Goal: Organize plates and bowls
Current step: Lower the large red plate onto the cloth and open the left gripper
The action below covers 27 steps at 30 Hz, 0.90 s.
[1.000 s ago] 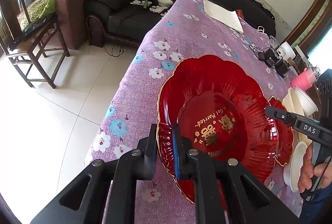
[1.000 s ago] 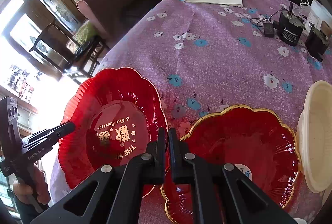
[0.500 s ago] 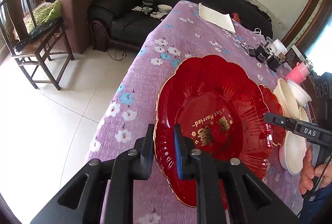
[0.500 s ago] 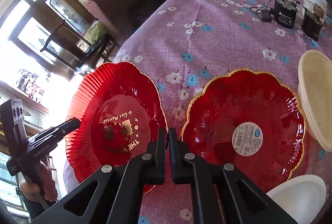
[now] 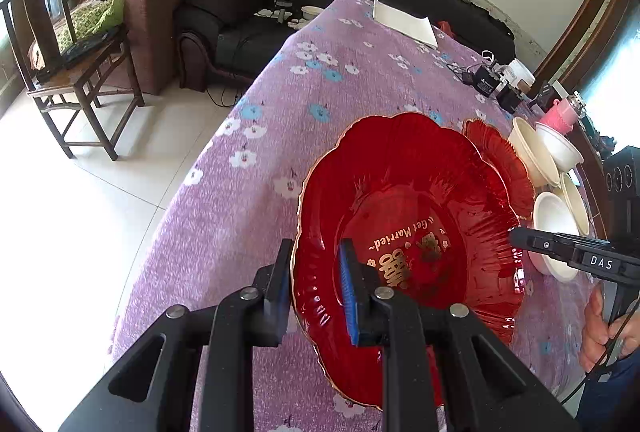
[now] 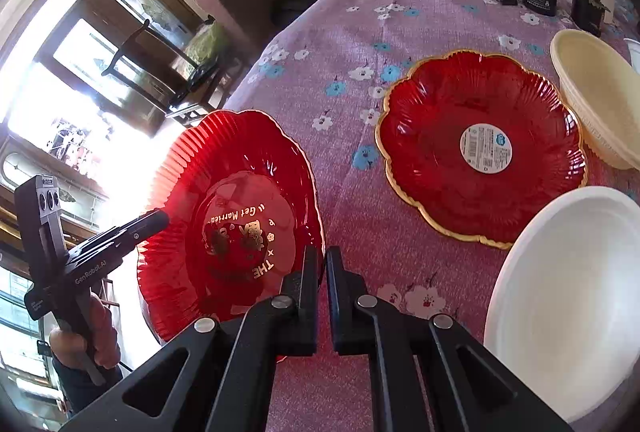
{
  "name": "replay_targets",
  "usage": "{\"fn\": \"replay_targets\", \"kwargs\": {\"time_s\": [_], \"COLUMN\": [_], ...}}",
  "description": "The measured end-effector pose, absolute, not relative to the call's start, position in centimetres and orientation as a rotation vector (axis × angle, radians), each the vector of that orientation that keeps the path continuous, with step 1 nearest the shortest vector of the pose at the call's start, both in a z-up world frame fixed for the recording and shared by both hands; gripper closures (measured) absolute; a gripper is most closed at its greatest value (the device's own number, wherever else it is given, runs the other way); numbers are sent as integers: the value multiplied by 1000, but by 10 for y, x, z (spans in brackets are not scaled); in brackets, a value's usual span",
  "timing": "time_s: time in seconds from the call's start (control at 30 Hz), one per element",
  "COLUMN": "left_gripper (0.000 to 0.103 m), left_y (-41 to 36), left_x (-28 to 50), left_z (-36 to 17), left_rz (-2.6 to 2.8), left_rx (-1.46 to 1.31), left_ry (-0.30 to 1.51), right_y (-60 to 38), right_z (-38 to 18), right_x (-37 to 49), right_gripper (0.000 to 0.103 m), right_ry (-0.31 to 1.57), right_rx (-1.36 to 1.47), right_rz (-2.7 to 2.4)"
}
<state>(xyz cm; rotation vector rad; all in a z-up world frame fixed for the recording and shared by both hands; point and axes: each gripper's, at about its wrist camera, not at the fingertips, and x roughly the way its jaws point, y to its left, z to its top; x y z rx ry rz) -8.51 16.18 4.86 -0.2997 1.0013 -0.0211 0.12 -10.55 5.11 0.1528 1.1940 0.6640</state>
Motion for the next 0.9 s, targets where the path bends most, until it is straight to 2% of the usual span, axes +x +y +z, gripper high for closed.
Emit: {"fn": "replay_targets", "kwargs": {"time_s": [0.3,0.37,0.43,0.47,0.63,0.77,0.9], "left_gripper": [83,76,52,48,47,47,43], "left_y": [168,170,173,175,187,188,177], "left_x": [-84,-85,-87,-89,-104,-114,-117], "left_z": [39,38,39,41,53,65,76], "left_rz": [-16,-15,-5,2,14,11,-13], "left_rx": [-337,-350,-356,-354,-370,-370,-350], "left_ry": [1013,1015,1003,994,948,914,894], "right_y": [-104,-103,-103,-103,-113,-127,-137], "right_z": [42,42,44,45,48,43,44], "right_x": [-4,-4,-5,-6,-7,-4,-6], "right_gripper": [95,94,93,93,92,79,78], "right_ry": [1205,1209,1208,1207,1195,1197,1191], "right_rx": [158,149,145,140,178,245,264], "right_rz": [663,661,648,644,629,599,586]}}
